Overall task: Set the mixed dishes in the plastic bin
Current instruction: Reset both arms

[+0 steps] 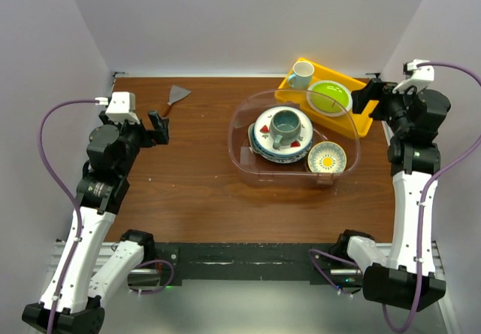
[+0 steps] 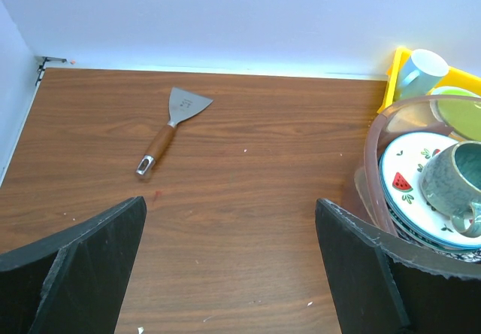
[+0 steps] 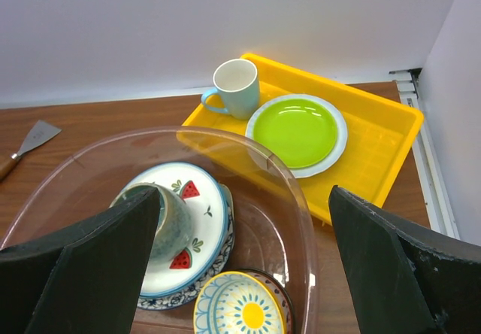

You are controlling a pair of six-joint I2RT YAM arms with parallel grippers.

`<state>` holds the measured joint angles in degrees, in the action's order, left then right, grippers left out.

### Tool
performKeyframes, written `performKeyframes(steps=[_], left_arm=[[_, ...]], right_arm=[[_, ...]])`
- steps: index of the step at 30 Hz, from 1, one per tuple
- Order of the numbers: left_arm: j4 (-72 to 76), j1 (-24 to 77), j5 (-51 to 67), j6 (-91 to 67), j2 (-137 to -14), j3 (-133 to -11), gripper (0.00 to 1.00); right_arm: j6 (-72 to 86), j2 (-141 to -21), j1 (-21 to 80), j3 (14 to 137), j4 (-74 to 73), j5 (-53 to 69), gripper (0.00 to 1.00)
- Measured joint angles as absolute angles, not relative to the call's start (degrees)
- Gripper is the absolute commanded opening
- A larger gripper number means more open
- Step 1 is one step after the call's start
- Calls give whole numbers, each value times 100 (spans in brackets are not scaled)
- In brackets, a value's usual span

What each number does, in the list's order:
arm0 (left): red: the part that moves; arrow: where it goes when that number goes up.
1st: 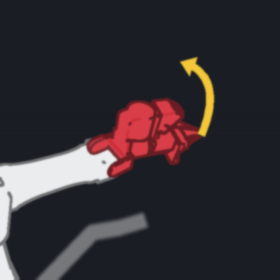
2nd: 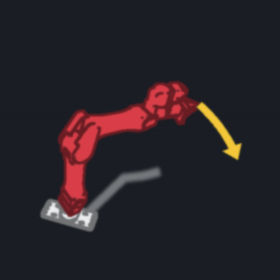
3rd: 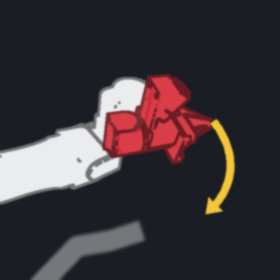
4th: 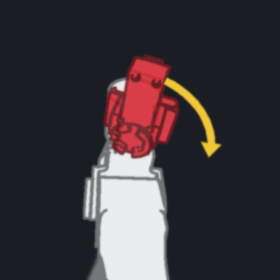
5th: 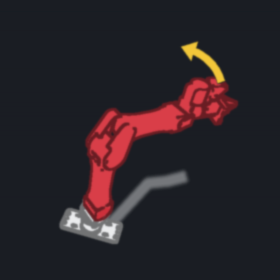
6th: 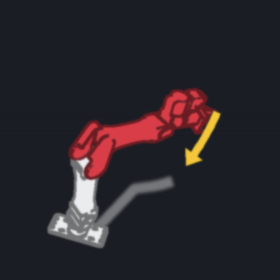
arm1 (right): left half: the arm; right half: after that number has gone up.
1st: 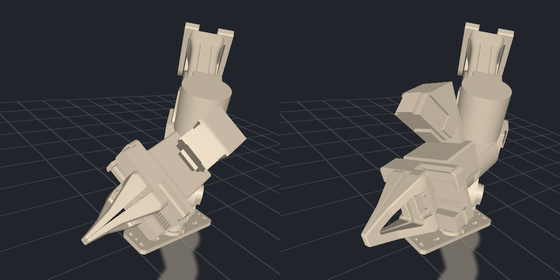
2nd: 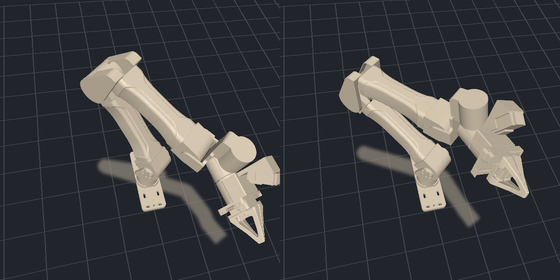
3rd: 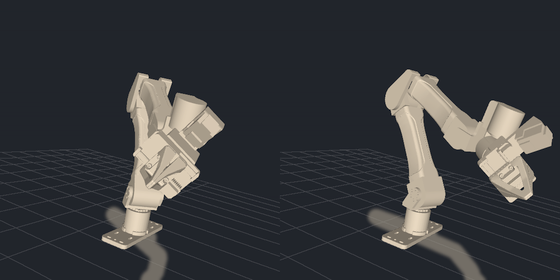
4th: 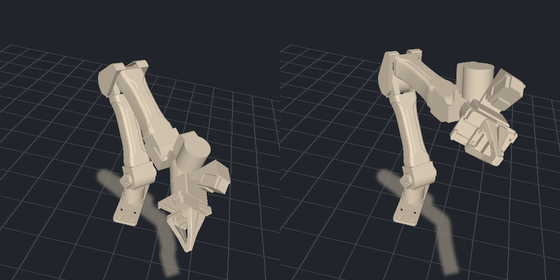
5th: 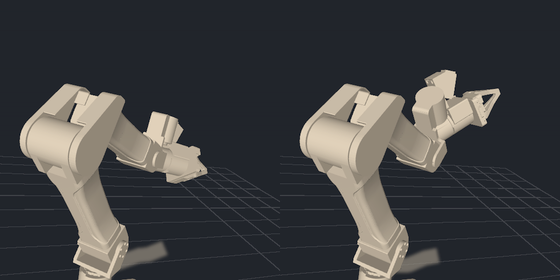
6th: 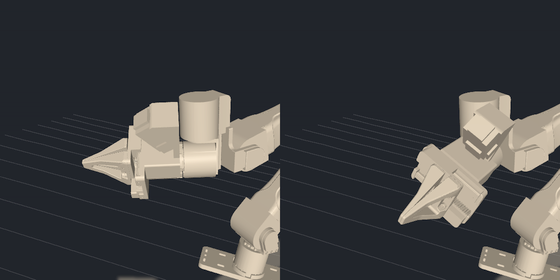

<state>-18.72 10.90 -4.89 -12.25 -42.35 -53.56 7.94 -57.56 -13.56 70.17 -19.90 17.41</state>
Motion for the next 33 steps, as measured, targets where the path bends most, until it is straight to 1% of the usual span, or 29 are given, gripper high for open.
performKeyframes(steps=[33], left_arm=[[-2071, 1090, -489, -1214, -4027, -5391, 100]], right_arm=[[755, -5612, -1356, 7050, -2187, 1900, 98]])
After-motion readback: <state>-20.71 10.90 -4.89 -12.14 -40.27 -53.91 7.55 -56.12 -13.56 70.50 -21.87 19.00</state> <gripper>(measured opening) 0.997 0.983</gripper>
